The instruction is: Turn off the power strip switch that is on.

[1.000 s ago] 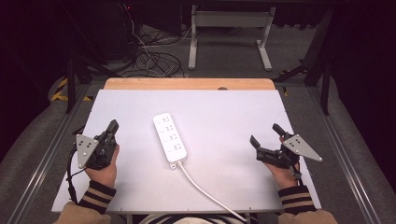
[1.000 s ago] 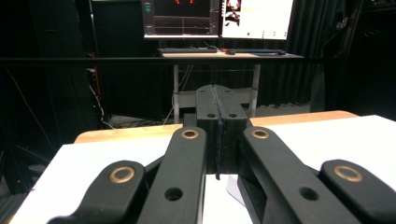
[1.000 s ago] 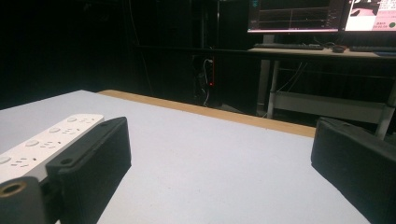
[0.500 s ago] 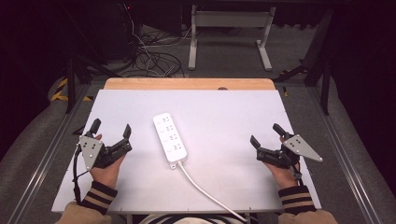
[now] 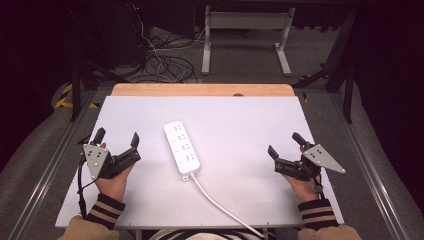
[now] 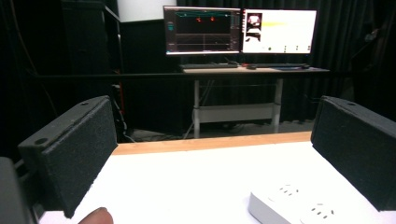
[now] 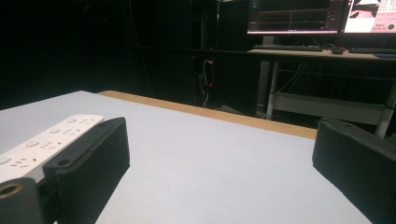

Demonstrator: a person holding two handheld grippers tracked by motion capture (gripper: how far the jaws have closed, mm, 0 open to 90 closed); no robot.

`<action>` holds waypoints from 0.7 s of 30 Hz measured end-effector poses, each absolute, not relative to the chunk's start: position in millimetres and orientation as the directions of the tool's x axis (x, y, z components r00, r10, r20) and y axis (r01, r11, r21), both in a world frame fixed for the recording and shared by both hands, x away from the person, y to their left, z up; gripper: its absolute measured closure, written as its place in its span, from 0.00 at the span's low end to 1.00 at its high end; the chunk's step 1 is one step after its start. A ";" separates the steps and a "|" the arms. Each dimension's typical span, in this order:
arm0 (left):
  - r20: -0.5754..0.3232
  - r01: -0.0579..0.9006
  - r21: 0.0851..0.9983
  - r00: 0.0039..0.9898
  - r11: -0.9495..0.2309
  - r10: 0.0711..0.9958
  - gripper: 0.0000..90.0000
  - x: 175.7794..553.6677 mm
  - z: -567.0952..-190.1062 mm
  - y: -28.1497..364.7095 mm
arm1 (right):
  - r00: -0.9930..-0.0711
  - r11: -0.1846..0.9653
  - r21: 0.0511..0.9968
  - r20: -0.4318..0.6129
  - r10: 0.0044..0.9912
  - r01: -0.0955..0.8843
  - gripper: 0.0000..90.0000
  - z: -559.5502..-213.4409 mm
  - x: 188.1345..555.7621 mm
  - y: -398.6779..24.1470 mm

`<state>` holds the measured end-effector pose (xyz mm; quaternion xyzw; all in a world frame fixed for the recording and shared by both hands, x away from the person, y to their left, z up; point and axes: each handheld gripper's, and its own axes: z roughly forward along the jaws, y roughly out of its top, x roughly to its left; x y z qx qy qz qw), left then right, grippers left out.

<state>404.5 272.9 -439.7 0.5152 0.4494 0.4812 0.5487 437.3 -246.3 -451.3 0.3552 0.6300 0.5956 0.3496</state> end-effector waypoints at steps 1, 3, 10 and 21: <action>-0.006 -0.067 0.998 0.137 0.016 0.990 0.01 404.6 -439.8 273.1 | -0.505 0.037 0.999 -0.016 0.863 0.032 0.05 -451.3 437.3 -246.2; -0.007 -0.072 0.997 0.137 0.017 0.991 0.01 404.0 -439.5 273.3 | -0.505 0.036 0.999 -0.014 0.863 0.033 0.05 -451.3 437.2 -246.2; -0.007 -0.079 0.997 0.119 0.017 0.993 0.01 404.3 -439.1 274.2 | -0.502 0.034 0.999 -0.012 0.865 0.035 0.05 -451.3 436.8 -247.0; -0.012 -0.089 0.996 0.111 0.022 0.994 0.00 405.5 -439.4 274.0 | -0.500 0.032 0.999 -0.011 0.866 0.032 0.05 -451.2 435.7 -247.8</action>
